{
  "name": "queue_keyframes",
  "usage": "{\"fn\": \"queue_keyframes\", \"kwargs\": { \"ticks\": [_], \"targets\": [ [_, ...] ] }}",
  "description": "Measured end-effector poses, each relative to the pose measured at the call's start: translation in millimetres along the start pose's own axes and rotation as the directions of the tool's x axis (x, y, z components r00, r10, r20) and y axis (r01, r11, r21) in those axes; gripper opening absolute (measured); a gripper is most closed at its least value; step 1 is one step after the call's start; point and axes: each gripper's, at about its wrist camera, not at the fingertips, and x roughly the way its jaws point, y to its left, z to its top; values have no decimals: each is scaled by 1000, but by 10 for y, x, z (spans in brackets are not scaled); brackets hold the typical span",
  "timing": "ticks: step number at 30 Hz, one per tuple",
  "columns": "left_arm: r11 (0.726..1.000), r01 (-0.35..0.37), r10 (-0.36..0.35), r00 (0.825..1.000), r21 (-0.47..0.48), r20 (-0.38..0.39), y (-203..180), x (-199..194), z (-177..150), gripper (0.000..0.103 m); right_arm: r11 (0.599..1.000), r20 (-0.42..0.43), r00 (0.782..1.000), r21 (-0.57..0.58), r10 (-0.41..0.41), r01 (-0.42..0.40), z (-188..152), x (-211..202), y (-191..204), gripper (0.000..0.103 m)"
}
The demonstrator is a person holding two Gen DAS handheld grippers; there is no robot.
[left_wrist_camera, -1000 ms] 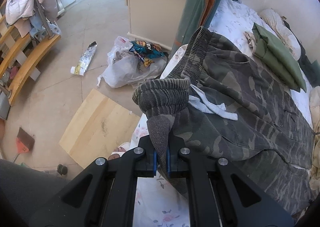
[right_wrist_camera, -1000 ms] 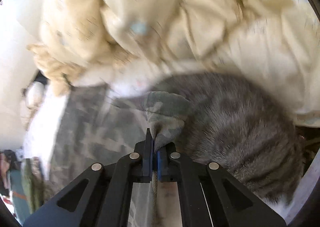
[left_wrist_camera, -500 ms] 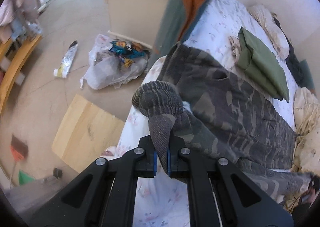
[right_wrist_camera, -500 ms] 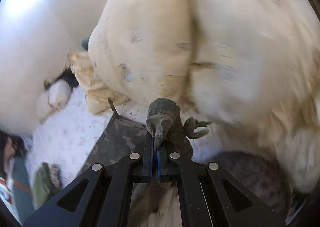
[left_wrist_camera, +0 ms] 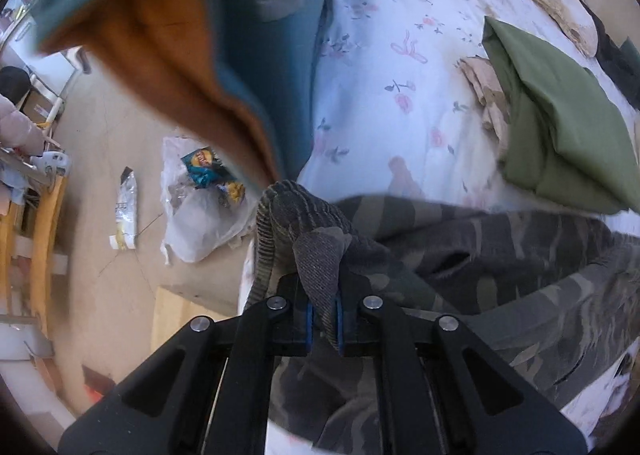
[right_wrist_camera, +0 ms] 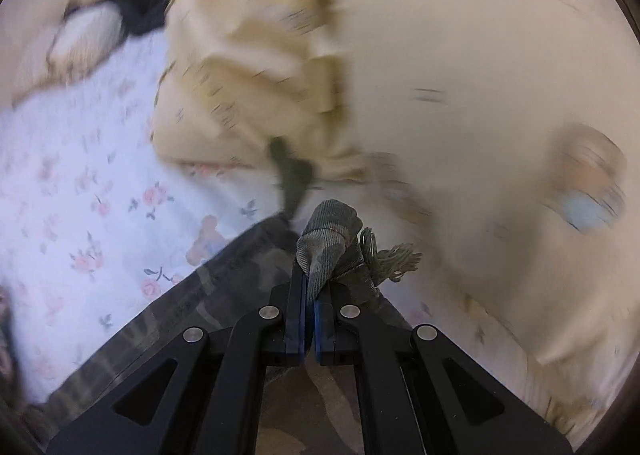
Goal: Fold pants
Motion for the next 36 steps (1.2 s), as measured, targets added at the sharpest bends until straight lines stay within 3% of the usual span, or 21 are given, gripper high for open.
{"fn": "queue_keyframes", "kwargs": {
  "ticks": [3, 5, 7, 8, 9, 10, 11, 12, 14, 15, 18, 20, 21, 23, 24, 26, 28, 29, 33, 35, 36],
  "targets": [
    [1000, 0, 0, 1000, -16, 13, 13, 127, 20, 13, 999, -50, 998, -24, -28, 27, 61, 274, 155, 2],
    [1000, 6, -5, 999, -12, 31, 42, 152, -34, 29, 999, -88, 996, -43, -36, 32, 32, 414, 202, 2],
    [998, -60, 60, 996, -3, 70, 59, 112, -129, 86, 996, -97, 994, -78, -43, 36, -21, 467, 225, 8],
    [993, -113, 109, 987, 27, 120, 31, 55, -212, 89, 994, -87, 995, -100, -48, 39, -58, 452, 225, 13],
    [981, -158, 137, 977, 115, 166, -44, -1, -304, 89, 992, -68, 996, -114, -57, 49, -91, 415, 216, 29],
    [961, -189, 152, 971, 200, 187, -108, -40, -388, 89, 989, -37, 997, -129, -71, 66, -132, 347, 205, 57],
    [938, -223, 169, 963, 266, 211, -163, -102, -467, 89, 985, 17, 996, -145, -91, 92, -189, 234, 203, 69],
    [913, -278, 192, 939, 299, 287, -198, -247, -584, 89, 982, 74, 993, -154, -94, 104, -246, 111, 211, 81],
    [896, -330, 204, 900, 297, 384, -243, -454, -716, 89, 981, 176, 983, -177, -48, 79, -427, -190, 277, 81],
    [896, -337, 187, 877, 288, 443, -286, -596, -804, 89, 980, 206, 977, -198, 55, -14, -568, -374, 351, 81],
    [878, -319, 50, 802, 356, 595, -553, -913, -1072, 91, 907, 123, 935, -314, 332, -281, -987, -673, 727, 81],
    [856, -305, -28, 779, 417, 626, -726, -981, -1188, 96, 843, 68, 905, -397, 420, -362, -1268, -801, 1068, 81],
    [850, -247, -96, 796, 465, 597, -813, -952, -1209, 103, 800, 28, 877, -426, 479, -423, -1406, -861, 1209, 81],
    [831, -121, -153, 888, 542, 433, -1021, -667, -1085, 102, 692, -86, 802, -458, 591, -558, -1704, -927, 1560, 79],
    [840, -92, -122, 928, 535, 352, -1109, -421, -973, 97, 656, -125, 781, -472, 612, -590, -1829, -920, 1730, 79],
    [880, -81, -46, 966, 468, 254, -1147, 53, -703, 76, 611, -185, 775, -517, 604, -600, -2074, -859, 2084, 72],
    [908, -131, 50, 977, 398, 207, -1085, 452, -473, 59, 625, -205, 807, -539, 553, -565, -2200, -710, 2310, 66],
    [912, -152, 84, 979, 382, 188, -1064, 590, -407, 59, 652, -179, 831, -542, 526, -530, -2236, -632, 2387, 65],
    [918, -215, 159, 969, 333, 188, -1147, 711, -338, 60, 708, -101, 846, -499, 524, -499, -2124, -684, 2387, 66],
    [932, -198, 139, 968, 302, 207, -1180, 551, -402, 61, 731, -52, 843, -471, 535, -494, -1990, -777, 2193, 66],
    [946, -124, 64, 977, 298, 202, -1162, 430, -458, 66, 744, -14, 844, -464, 536, -481, -1886, -825, 2047, 68]
  ]
}}
